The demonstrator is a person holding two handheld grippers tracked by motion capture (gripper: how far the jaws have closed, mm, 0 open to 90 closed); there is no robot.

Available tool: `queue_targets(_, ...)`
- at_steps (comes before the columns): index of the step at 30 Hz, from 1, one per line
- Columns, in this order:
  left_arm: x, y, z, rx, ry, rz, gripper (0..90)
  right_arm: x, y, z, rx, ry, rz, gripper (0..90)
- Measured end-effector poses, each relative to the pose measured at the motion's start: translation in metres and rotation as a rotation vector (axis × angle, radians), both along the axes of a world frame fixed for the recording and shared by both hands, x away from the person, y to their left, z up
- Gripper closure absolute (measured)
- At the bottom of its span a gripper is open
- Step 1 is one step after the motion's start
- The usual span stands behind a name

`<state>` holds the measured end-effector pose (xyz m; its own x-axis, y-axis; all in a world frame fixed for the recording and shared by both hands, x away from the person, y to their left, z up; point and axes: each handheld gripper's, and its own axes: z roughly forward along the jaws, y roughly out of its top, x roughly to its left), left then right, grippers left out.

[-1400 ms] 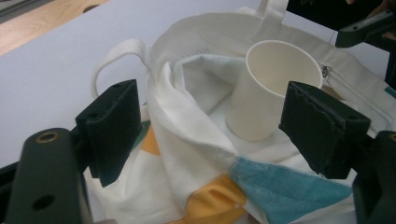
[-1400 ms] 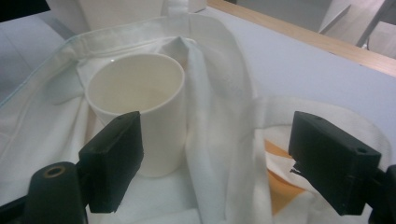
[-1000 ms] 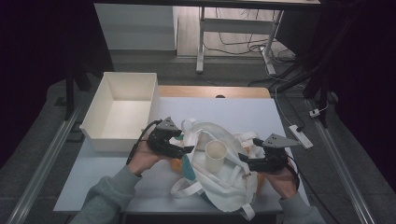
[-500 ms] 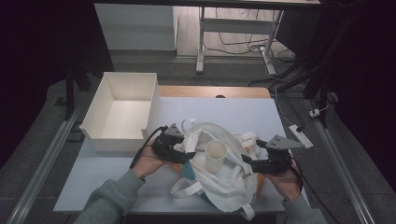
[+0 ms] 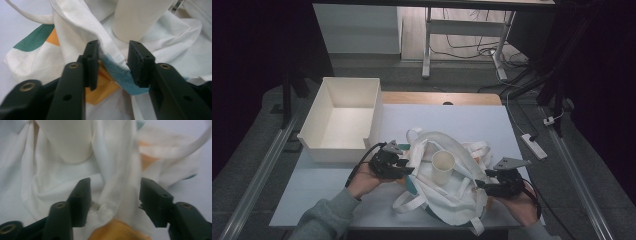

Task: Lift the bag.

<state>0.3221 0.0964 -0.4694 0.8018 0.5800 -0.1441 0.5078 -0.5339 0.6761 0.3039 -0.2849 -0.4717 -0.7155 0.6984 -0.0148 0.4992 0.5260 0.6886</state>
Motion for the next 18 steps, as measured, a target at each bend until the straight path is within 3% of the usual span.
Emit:
queue_targets(3, 0.0008, -0.0001, -0.0020, 0.014, -0.009, -0.001, 71.5, 0.0006, 0.0038, -0.0059, -0.060, 0.010, 0.003, 56.6)
queue_targets(8, 0.0030, 0.0018, -0.0068, 0.013, -0.005, 0.002, 81.5, 0.0002, 0.0019, -0.0056, -0.063, 0.017, -0.013, 75.6)
queue_targets(15, 0.0002, 0.0027, -0.0055, 0.002, -0.027, -0.006, 83.1, -0.0015, 0.0003, -0.0025, -0.057, -0.001, -0.007, 83.3)
queue_targets(18, -0.0007, 0.0060, -0.0023, -0.024, -0.030, -0.010, 83.2, -0.0026, -0.0014, 0.0008, -0.038, -0.012, -0.006, 84.4)
